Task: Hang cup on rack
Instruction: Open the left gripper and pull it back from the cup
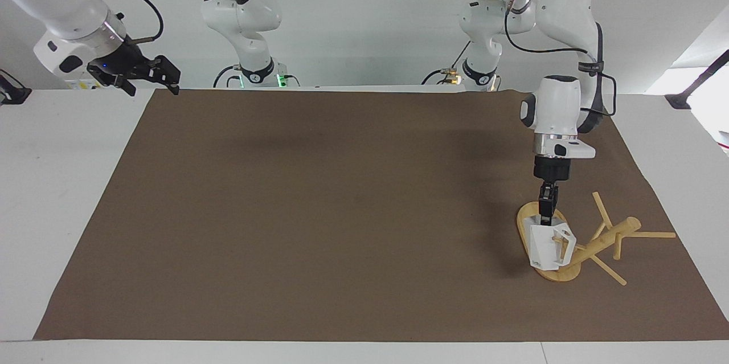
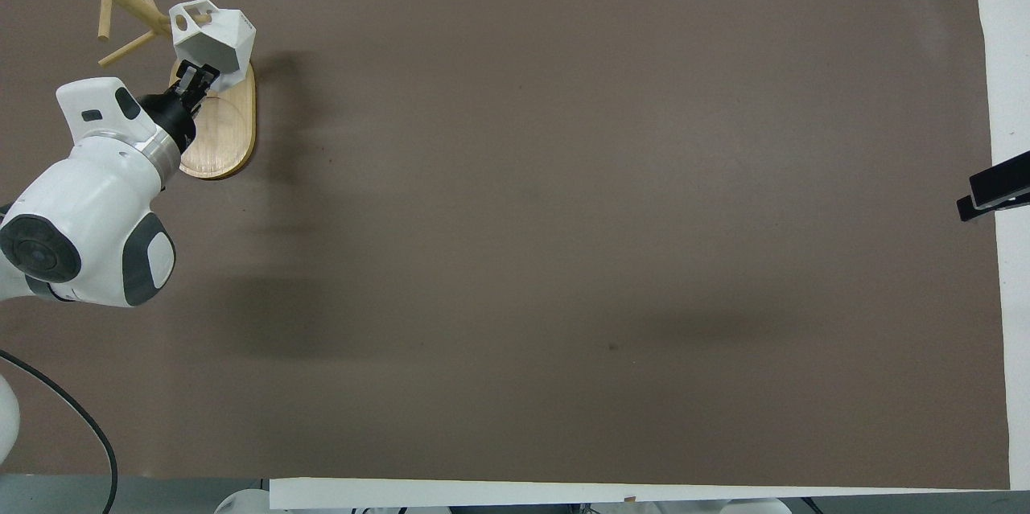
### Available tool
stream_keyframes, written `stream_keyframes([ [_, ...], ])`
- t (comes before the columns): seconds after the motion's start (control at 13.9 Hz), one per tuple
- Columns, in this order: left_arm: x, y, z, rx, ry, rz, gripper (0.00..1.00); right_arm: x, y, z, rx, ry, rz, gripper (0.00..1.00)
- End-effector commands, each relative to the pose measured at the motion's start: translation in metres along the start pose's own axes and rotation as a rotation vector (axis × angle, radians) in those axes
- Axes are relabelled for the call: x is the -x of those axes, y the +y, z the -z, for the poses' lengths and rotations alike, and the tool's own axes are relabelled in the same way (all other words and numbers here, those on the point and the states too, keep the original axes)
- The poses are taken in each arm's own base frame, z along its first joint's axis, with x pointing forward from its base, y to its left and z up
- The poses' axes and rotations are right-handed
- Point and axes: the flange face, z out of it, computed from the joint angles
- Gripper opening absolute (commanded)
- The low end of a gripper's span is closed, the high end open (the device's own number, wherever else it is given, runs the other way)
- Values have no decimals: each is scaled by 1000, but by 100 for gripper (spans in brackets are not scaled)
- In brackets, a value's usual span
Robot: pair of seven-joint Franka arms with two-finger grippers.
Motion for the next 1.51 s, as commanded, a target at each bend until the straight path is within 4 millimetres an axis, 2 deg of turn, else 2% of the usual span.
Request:
stream_keyframes([
  [0.0, -6, 1, -2, 3, 5, 9, 0, 10, 7, 11, 14, 24, -35, 100],
  [0.07, -5, 2, -2, -6, 0, 10, 11, 11, 8, 6, 12, 14, -35, 100],
  [0.14, -4, 0, -3, -27, -9, 9, 27, 12, 9, 3, 9, 8, -37, 100],
  [0.29, -2, 1, -2, -33, -14, 9, 40, 13, 9, 3, 10, 7, -36, 100],
  [0.36, -1, 2, -1, -35, -16, 10, 44, 13, 9, 4, 11, 10, -37, 100],
  [0.57, -6, 10, 21, -88, -25, 5, 53, 13, 18, 4, 7, 14, -54, 100],
  [0.65, -7, 18, 32, -132, -40, -5, 61, 14, 19, 4, 6, 11, -54, 100],
  [0.72, -6, 25, 44, -191, -61, -14, 75, 14, 19, 4, 6, 11, -54, 100],
  [0.86, -9, 34, 69, -277, -82, -21, 96, 14, 18, 3, 5, 8, -49, 100],
  [0.93, -6, 41, 82, -327, -102, -35, 99, 14, 18, 3, 6, 6, -48, 100],
  [1.08, -16, 52, 100, -444, -140, -63, 99, 14, 19, 3, 6, 6, -49, 100],
  [1.22, -29, 71, 116, -539, -220, -150, 99, 14, 19, 3, 6, 6, -49, 100],
  [1.29, -39, 87, 130, -539, -314, -200, 99, 15, 24, 3, 2, 6, -58, 100],
  [1.44, -74, 98, 156, -529, -484, -321, 100, 17, 24, 2, 2, -1, -61, 100],
])
